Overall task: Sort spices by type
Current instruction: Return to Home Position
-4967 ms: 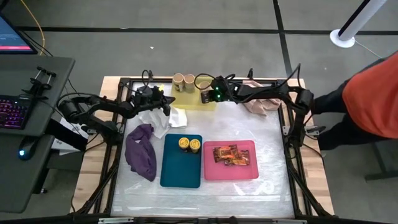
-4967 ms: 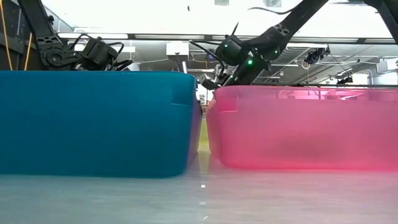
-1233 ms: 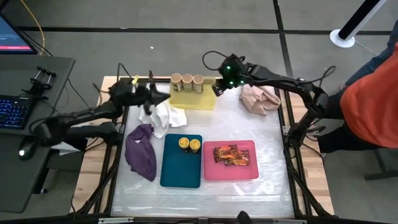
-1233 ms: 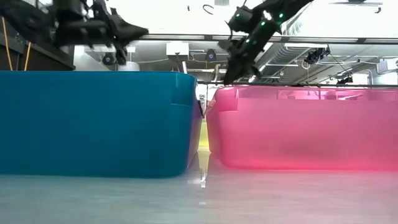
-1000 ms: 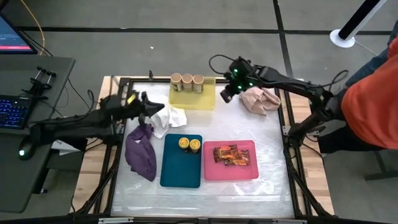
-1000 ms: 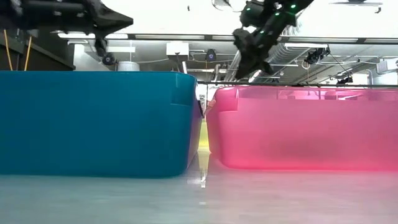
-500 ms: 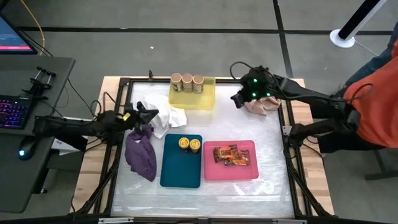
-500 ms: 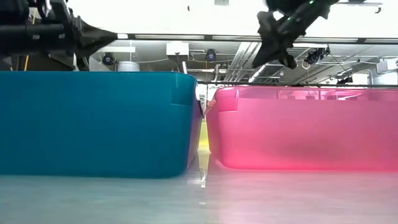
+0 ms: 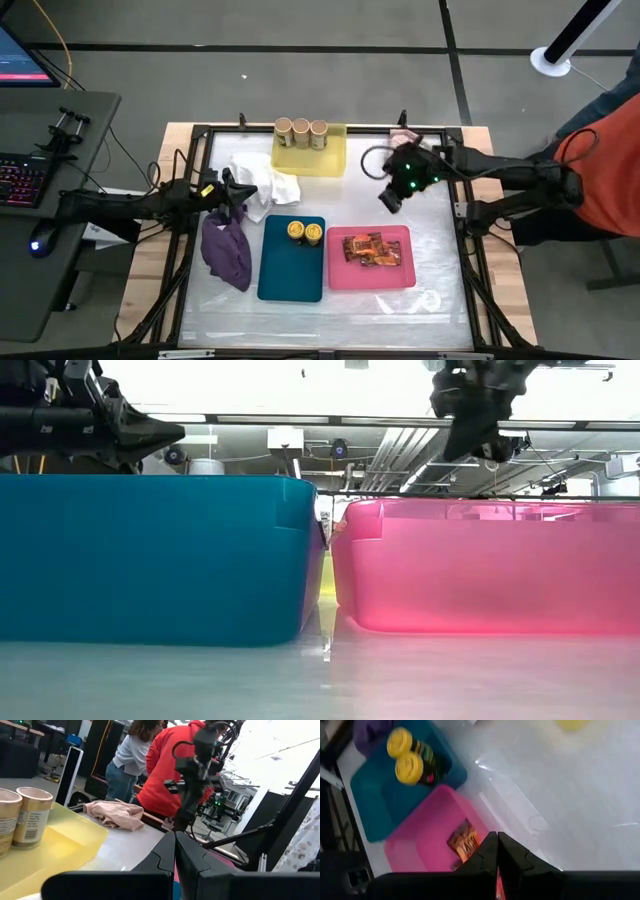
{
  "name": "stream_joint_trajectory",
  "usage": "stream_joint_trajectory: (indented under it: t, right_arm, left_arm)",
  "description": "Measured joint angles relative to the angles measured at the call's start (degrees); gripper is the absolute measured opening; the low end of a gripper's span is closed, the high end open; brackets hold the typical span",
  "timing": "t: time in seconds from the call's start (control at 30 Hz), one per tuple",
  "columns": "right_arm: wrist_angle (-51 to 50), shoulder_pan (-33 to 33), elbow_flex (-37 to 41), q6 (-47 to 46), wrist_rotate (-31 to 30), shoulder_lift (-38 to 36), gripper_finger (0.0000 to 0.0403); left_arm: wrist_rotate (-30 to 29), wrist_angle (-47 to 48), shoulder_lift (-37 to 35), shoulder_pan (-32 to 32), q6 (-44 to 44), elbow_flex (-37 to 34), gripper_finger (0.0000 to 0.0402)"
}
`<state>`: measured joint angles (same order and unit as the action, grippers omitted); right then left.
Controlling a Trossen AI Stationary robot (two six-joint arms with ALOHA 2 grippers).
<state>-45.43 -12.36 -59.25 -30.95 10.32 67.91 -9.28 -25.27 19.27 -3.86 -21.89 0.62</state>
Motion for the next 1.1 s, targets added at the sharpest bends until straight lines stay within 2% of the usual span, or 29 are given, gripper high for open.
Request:
stream_joint_trajectory:
  t: [0.13, 0.27, 0.33, 0.43, 0.53, 0.63, 0.77, 0.93, 1.1]
  right_arm:
    - [2.06, 2.79, 7.24, -1.73, 0.26, -5.85, 0.0]
    - [13.58, 4.13, 21.19, -6.54, 0.09, -19.39, 0.0]
    - [23.71, 4.16, 29.15, -8.0, -1.38, -27.13, 0.0]
    - [45.56, 3.11, 41.11, -7.53, -4.3, -35.3, 0.0]
    - [67.08, 1.98, 50.93, -7.62, -5.36, -37.6, 0.0]
    - [78.39, 2.31, 56.52, -7.74, -5.1, -37.48, 0.0]
    - [82.88, 5.43, 58.67, -5.78, -3.56, -37.52, 0.0]
    - [78.83, 9.11, 58.67, 2.22, -5.29, -37.49, 0.0]
    - [75.13, 9.47, 58.67, 2.75, -7.44, -37.48, 0.0]
  left_arm:
    - [-0.06, 0.51, 0.04, 0.0, -0.38, 0.0, 0.0]
    - [-0.08, 0.57, 0.04, 0.0, -0.38, 0.0, 0.0]
    - [-0.08, 0.65, 0.04, 0.0, -0.4, 0.0, 0.0]
    - [-0.08, 0.65, 0.04, 0.0, -0.4, 0.0, 0.0]
    - [-0.09, 0.65, 0.04, 0.0, -0.42, 0.0, 0.0]
    - [-0.1, 0.65, 0.04, 0.0, -0.44, 0.0, 0.0]
    - [-0.19, 0.65, 0.05, 0.0, -0.46, 0.02, 0.0]
    - [-0.19, 0.65, 0.04, 0.0, -0.46, 0.0, 0.0]
    - [-0.17, 0.65, 0.05, -0.02, -0.46, 0.02, 0.0]
